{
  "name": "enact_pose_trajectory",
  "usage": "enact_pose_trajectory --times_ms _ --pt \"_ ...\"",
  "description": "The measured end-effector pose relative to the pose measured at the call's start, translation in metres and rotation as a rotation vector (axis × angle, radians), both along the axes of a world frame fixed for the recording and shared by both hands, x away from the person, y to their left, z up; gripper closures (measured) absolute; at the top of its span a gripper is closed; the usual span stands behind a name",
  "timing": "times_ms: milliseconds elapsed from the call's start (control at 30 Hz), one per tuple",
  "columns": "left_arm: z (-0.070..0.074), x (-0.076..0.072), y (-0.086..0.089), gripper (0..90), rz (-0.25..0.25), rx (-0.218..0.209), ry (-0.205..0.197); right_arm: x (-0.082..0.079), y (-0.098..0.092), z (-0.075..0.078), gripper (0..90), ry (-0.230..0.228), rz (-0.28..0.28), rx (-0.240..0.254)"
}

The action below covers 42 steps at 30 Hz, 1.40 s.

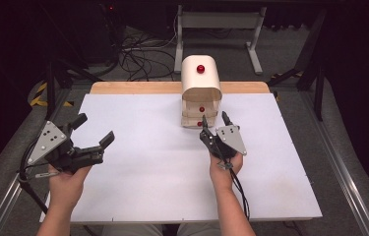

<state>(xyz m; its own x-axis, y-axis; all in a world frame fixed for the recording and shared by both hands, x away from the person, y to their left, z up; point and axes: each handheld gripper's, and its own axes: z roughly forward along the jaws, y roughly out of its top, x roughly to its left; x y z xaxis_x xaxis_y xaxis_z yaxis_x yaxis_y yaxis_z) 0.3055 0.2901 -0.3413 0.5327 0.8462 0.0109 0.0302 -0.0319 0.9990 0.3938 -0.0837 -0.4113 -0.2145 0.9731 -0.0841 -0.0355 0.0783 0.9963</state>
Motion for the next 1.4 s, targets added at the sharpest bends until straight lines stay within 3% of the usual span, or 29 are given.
enact_pose_trajectory --times_ms 567,1400 --pt "-0.002 0.002 0.001 2.8 0.002 -0.006 0.006 0.010 0.013 -0.009 40.6 0.022 -0.019 -0.013" --pt "-0.006 0.005 0.000 2.8 -0.005 0.007 0.021 0.023 0.029 -0.016 49.4 0.031 -0.044 0.032"
